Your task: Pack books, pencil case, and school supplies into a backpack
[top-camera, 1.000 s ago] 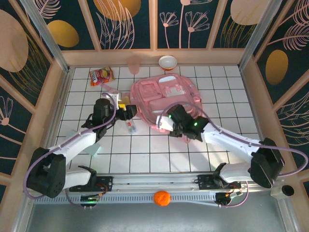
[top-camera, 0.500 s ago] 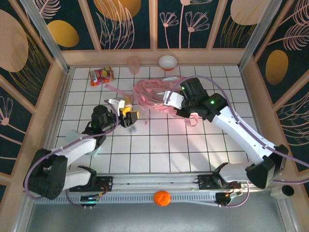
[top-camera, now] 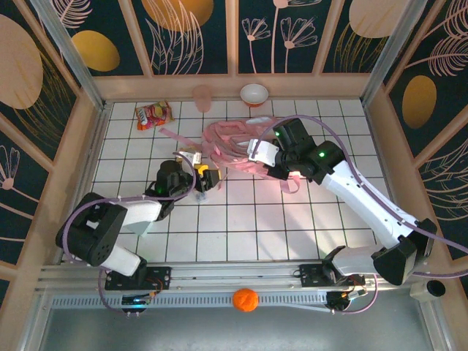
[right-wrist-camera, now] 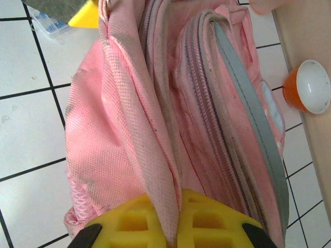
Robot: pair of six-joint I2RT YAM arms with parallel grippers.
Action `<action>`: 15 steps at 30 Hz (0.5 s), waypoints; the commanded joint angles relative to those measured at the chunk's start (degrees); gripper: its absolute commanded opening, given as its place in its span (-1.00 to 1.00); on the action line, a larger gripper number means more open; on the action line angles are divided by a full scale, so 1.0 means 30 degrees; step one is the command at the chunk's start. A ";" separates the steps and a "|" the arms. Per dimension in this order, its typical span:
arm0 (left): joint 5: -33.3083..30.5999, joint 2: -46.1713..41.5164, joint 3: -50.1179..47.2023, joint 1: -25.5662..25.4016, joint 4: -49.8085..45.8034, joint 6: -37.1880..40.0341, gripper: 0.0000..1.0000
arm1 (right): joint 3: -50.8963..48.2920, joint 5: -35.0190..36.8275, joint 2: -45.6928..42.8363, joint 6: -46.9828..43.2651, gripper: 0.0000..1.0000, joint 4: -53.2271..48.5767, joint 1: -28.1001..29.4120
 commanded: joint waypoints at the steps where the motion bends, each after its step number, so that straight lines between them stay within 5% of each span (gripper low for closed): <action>1: -0.0887 0.0722 0.0955 -0.0124 0.1379 -0.0405 0.31 | 0.0818 -0.0530 -0.0575 0.0281 -1.00 0.1710 -0.0054; 8: -0.0975 0.2312 0.1800 -0.0180 0.1848 -0.0243 0.10 | 0.1039 -0.0766 -0.0589 0.0415 -1.00 0.1644 -0.0003; 12: -0.0440 0.2966 0.2277 -0.0175 0.2224 0.0054 -0.16 | 0.0913 -0.0803 -0.0721 0.0597 -1.00 0.1767 -0.0016; 15: 0.0214 0.3111 0.2536 -0.0190 0.2177 0.0136 -0.56 | 0.0712 -0.0634 -0.0780 0.0965 -1.00 0.2026 -0.0021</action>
